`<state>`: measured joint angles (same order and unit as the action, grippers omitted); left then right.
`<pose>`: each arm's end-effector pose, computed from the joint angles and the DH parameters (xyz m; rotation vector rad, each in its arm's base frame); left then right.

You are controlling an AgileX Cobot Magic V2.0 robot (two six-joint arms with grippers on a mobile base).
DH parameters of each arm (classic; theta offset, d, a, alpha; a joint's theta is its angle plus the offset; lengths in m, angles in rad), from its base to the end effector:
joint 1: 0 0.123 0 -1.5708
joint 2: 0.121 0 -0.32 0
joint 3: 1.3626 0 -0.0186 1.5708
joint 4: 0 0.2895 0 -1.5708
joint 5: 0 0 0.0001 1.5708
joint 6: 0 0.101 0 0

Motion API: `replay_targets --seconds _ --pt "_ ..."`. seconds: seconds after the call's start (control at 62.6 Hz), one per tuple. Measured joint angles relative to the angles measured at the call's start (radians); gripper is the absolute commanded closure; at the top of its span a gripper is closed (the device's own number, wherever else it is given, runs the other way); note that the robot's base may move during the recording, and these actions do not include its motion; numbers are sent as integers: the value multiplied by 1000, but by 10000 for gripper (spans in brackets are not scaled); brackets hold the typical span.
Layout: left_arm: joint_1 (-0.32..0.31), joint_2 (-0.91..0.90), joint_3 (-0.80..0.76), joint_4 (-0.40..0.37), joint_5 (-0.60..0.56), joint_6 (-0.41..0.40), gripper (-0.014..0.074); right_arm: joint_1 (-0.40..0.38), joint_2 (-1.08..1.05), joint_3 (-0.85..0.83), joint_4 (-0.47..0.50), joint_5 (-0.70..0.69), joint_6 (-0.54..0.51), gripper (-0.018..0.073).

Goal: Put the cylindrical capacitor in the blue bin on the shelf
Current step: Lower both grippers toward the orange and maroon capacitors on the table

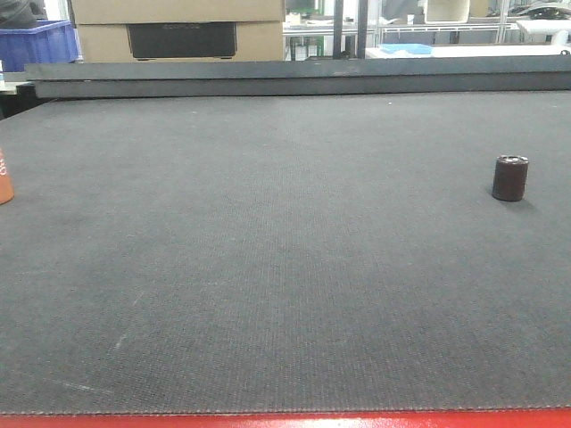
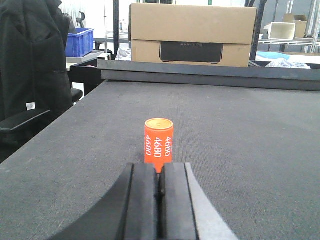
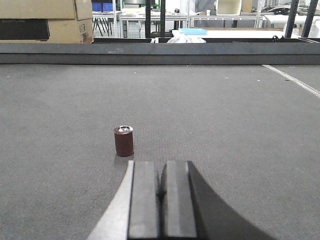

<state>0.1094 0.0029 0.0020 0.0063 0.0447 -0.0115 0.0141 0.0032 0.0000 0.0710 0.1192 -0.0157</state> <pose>0.0700 0.0077 0.2086 -0.0881 1.5312 0.0831 0.0703 0.0018 0.2018 0.0261 1.6058 0.0602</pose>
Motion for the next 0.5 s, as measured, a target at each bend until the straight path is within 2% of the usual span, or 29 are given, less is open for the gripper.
replay_targets --seconds 0.495 --pt "0 0 0 0 -2 0 708 0 0 0 2 0 0 715"
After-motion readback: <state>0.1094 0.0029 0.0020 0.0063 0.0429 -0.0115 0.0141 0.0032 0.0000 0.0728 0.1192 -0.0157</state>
